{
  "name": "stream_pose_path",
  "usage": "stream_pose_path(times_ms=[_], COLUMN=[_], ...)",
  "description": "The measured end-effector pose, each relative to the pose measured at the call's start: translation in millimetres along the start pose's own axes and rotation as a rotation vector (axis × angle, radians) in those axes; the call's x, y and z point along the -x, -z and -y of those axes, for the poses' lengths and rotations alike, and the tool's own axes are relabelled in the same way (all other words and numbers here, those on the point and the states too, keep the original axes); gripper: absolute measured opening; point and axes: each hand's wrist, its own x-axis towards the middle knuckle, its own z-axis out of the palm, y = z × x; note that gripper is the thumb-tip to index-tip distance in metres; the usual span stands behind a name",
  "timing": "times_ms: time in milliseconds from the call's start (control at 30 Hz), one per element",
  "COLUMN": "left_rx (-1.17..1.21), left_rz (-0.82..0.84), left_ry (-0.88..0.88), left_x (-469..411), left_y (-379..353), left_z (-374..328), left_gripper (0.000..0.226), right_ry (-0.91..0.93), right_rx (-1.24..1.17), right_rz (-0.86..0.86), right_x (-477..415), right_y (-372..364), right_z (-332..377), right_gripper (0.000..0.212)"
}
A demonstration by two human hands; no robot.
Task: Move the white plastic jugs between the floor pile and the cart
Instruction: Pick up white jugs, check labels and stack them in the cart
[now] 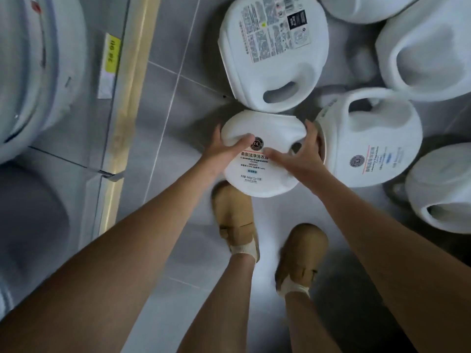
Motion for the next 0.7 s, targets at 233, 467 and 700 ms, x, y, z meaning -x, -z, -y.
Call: stream_pose_path(times_ms=[233, 467, 700], left_rx=[0.021, 0.05, 0.12], left_rz=[-0.001, 0.005, -0.012], left_ry=[0.001, -0.013, -0.065], left_x=[0, 52, 163], left_y=[2, 9, 12], left_z=[2, -6, -36], left_gripper=[0.076, 0.077, 0.077], right_ry=[0.034, 0.052, 0.138], right_rx=[-0.117, -0.08, 0.021], right_rz=[0.014, 0.044, 0.068], right_x=[-6, 30, 125], right_y=[2, 15, 60], right_z=[-8, -2, 59], right_gripper=[0.106, 0.122, 0.108])
